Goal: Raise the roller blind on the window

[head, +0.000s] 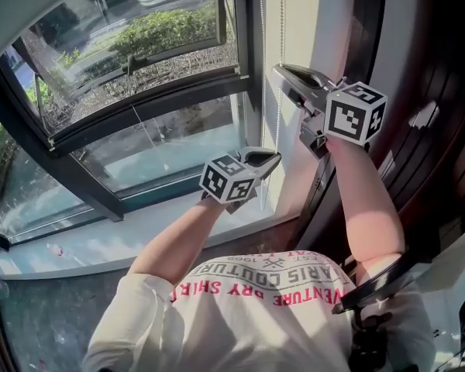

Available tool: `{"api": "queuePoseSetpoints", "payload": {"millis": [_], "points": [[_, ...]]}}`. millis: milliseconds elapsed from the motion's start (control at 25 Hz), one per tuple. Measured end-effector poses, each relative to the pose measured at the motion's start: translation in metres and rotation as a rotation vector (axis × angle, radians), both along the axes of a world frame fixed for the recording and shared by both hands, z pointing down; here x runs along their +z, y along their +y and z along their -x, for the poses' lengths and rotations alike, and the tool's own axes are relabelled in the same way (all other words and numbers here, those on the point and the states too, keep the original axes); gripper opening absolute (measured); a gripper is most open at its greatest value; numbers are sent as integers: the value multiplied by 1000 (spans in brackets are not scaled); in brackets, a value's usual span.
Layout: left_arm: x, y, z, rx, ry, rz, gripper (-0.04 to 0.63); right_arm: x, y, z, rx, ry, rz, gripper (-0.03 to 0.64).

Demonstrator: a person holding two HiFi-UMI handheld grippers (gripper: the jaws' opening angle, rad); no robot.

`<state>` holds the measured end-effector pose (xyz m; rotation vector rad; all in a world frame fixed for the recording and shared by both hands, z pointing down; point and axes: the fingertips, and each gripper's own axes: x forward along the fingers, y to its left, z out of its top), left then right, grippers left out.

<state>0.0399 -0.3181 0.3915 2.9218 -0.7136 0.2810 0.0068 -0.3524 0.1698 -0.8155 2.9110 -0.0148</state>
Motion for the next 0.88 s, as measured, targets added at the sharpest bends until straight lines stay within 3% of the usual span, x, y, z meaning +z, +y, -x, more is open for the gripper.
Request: {"api": "queuePoseSetpoints", "payload": {"millis": [400, 560, 880], "points": [[6, 0, -1, 11, -14, 1, 6, 6, 2, -6, 42, 32, -7, 14], [32, 2, -3, 9, -16, 46, 6, 33, -1, -5, 64, 85, 19, 14], [72, 12, 3, 16, -35, 78, 6, 75, 9, -5, 88, 80, 46, 14]]}}
